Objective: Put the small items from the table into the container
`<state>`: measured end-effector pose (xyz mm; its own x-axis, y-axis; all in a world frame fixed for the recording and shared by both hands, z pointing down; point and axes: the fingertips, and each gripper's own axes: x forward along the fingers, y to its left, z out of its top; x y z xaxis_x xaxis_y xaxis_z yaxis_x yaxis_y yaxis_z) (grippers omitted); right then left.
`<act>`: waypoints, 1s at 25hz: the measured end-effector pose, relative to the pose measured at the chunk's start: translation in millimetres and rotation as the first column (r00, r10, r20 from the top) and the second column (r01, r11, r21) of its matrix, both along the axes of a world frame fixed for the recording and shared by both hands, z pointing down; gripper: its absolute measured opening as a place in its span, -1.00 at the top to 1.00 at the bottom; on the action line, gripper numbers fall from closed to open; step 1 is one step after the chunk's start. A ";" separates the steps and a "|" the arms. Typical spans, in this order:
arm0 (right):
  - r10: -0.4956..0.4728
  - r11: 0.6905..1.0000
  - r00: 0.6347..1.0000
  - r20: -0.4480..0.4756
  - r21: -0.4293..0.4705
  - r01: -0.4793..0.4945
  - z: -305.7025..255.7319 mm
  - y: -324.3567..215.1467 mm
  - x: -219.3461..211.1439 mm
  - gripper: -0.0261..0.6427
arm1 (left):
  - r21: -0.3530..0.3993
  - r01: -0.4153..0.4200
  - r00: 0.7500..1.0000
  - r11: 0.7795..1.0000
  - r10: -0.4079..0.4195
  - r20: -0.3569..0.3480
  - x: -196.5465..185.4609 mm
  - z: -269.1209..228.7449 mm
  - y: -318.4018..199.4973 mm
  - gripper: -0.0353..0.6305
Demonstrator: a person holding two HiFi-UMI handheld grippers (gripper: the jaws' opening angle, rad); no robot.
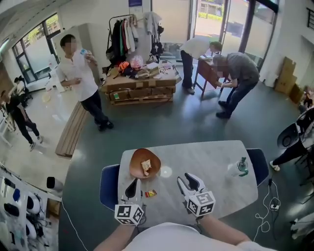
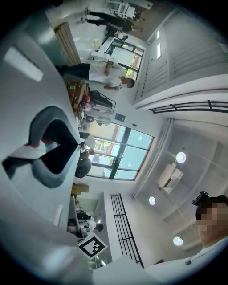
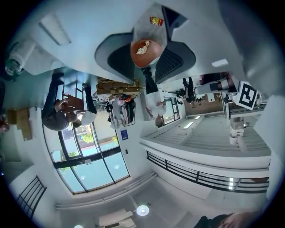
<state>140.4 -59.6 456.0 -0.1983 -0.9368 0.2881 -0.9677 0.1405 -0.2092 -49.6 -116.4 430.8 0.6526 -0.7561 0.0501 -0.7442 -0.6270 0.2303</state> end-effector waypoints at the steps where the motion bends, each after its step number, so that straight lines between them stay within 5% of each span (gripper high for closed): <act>1: 0.011 1.000 1.000 0.000 0.005 -0.011 -2.8 11.4 7.7 0.40 | 0.004 -0.024 1.000 1.000 0.024 0.000 14.9 -3.8 8.8 0.88; 9: 0.096 0.994 0.995 -0.007 0.044 -0.096 -17.5 46.9 46.8 0.42 | 0.037 -0.186 0.982 0.982 0.186 0.017 88.4 -19.0 49.9 0.88; 14: 0.109 0.993 0.994 -0.010 0.054 -0.108 -20.2 63.3 55.8 0.42 | 0.058 -0.206 0.978 0.977 0.205 0.022 100.9 -25.5 61.4 0.88; 18: 0.106 0.993 0.994 -0.014 0.058 -0.105 -22.5 66.3 58.7 0.42 | 0.091 -0.213 0.974 0.973 0.204 0.095 104.8 -28.8 66.4 0.89; 22: 0.098 0.992 0.995 -0.018 0.076 -0.096 -25.5 63.7 55.8 0.42 | 0.072 -0.184 0.983 0.980 0.183 0.013 96.4 -31.0 64.9 0.88; 25: 0.089 0.993 0.996 -0.024 0.084 -0.087 -28.5 60.2 50.1 0.42 | 0.066 -0.180 0.984 0.981 0.179 0.017 92.4 -29.4 62.5 0.88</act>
<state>190.4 0.6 427.6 -0.1070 -0.9711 0.2132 -0.9823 0.0700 -0.1738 42.8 -53.9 401.4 0.7779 -0.6283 0.0113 -0.6201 -0.7645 0.1762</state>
